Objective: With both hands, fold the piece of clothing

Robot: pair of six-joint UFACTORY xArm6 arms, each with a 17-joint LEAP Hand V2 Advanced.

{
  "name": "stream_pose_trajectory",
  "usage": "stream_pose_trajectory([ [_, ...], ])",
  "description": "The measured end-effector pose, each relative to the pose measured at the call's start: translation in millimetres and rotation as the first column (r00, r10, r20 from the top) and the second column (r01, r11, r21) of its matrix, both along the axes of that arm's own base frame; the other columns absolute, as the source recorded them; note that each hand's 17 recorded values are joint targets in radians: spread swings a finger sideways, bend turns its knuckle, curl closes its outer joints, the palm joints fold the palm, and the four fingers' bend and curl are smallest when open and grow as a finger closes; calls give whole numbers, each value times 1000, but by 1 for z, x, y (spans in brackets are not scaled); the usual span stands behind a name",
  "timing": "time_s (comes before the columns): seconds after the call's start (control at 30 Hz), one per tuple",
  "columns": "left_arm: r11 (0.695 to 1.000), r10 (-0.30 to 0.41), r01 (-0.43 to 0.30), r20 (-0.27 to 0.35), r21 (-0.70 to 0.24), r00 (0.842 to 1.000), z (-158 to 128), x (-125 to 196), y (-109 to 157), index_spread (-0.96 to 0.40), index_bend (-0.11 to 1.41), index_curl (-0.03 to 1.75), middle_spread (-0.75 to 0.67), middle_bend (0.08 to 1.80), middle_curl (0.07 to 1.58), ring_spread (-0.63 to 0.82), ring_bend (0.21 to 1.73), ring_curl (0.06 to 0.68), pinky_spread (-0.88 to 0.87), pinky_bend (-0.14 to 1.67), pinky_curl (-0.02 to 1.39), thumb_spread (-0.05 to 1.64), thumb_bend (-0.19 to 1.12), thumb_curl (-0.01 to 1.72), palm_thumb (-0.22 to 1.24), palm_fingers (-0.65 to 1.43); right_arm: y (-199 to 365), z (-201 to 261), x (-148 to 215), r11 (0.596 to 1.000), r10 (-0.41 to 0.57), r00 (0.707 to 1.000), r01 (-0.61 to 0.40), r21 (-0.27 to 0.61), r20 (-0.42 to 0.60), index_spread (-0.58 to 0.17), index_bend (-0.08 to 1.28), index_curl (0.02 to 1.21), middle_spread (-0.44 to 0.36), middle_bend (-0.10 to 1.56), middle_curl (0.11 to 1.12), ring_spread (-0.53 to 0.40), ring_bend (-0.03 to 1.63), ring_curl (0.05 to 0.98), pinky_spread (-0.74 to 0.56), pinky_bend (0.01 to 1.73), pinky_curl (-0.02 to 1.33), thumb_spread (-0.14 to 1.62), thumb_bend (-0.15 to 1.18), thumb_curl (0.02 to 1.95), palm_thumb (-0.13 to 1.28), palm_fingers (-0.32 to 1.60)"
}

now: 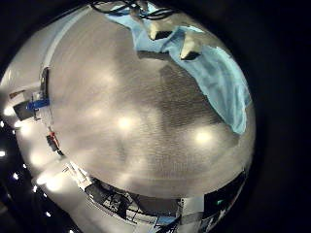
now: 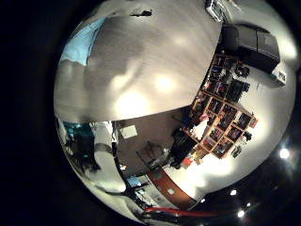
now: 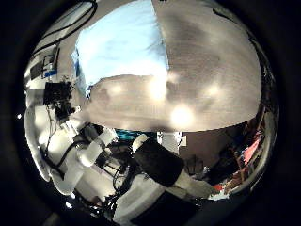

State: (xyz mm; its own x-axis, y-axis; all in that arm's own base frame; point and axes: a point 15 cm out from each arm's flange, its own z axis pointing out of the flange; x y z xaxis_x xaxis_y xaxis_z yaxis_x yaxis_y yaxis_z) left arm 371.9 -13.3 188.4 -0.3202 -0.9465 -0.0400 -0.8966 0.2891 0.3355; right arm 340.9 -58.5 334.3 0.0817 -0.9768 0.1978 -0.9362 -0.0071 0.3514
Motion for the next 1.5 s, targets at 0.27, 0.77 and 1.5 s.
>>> stream_pose_trajectory([
  [0.27, 1000, -2, 2, -10, 15, 1000, -15, 10, -10, 22, 191, 328, 204, 266, 348, 411, 622, 221, 422, 354, 353, 924, -24, 311, 148, 121, 0, -5, 4, 1000, 2, 1000, -2, -1, -13, -363, 165, 289, -62, 385, 378, 18, 636, 223, 260, 663, 157, 1297, -14, 249, 306, 267],
  [0.77, 981, -16, 55, -202, 187, 979, -11, 2, -5, -108, 295, 448, -153, 581, 500, 44, 620, 216, 210, 161, 276, 939, -18, 338, 328, 465, 0, -6, 2, 1000, 8, 1000, -7, 3, -19, -368, 168, 296, -62, 379, 381, 18, 620, 219, 258, 651, 151, 1299, -13, 246, 306, 267],
  [1.5, 981, -1, 37, -184, 191, 983, -8, 2, -9, -460, 421, 734, -493, 870, 730, -509, 985, 379, -485, 490, 387, 1032, -8, 355, 593, 1078, -2, -2, 0, 1000, 7, 1000, -7, 0, -7, -370, 167, 302, -78, 366, 384, 9, 601, 221, 256, 630, 151, 1299, -13, 245, 306, 279],
])
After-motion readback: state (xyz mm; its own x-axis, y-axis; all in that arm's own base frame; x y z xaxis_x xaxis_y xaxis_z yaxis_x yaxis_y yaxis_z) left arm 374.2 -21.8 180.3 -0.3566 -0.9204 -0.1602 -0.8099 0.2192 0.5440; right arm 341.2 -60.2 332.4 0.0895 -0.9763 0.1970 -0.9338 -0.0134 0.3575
